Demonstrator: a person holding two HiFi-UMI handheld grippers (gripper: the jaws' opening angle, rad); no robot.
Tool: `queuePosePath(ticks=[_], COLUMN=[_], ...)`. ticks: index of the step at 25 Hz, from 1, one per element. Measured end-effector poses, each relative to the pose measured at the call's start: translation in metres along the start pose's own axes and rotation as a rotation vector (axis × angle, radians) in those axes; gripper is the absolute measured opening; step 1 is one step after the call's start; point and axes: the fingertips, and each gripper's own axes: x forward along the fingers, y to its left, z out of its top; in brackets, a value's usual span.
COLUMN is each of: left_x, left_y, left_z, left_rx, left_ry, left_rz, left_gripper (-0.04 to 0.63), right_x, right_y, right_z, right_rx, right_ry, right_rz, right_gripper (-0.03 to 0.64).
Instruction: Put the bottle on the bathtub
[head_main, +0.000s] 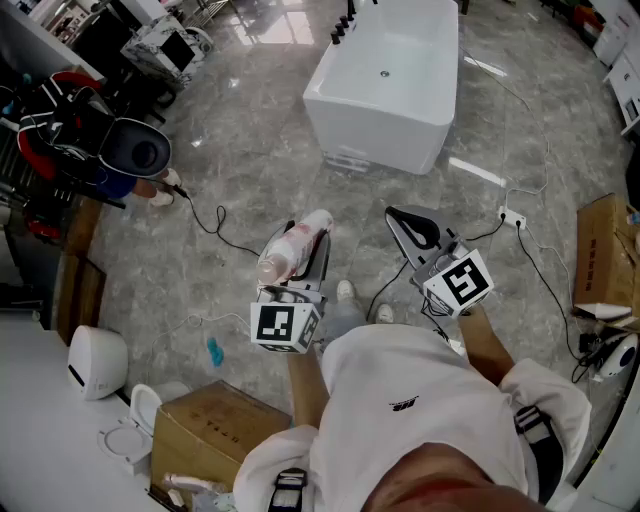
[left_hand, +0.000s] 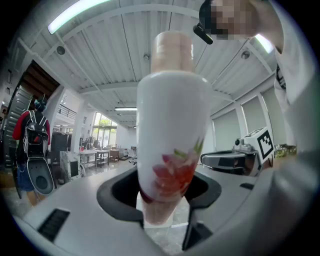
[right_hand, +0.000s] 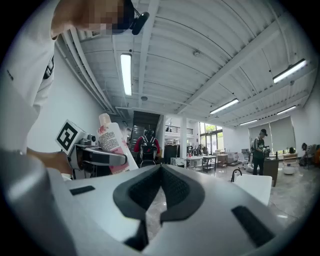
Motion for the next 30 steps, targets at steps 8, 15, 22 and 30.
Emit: queuePosePath(ticks=[8, 15, 22, 30], left_x=[0.048, 0.092, 0.130, 0.158], left_y=[0.034, 0.108, 0.178, 0.242], left_z=[0.007, 0.005, 0.003, 0.006], left_rx=[0.002, 0.001, 0.002, 0.004], left_ry=[0.002, 0.001, 0.012, 0.010], left_rz=[-0.008, -0.042, -0.080, -0.132], left_gripper=[0.229, 0.229, 0.229, 0.229], right_x=[0.048, 0.132, 0.207, 0.269], right_y=[-0.034, -0.053, -0.068, -0.074], right_z=[0.001, -0.005, -0.016, -0.010], right_rx=[0.020, 0.009, 0.012, -0.004], right_ry=[-0.008, 0.007, 0.040, 0.052], right_rz=[0.009, -0.013, -0.049, -0.103], right_gripper=[-0.005, -0.005, -0.005, -0.005])
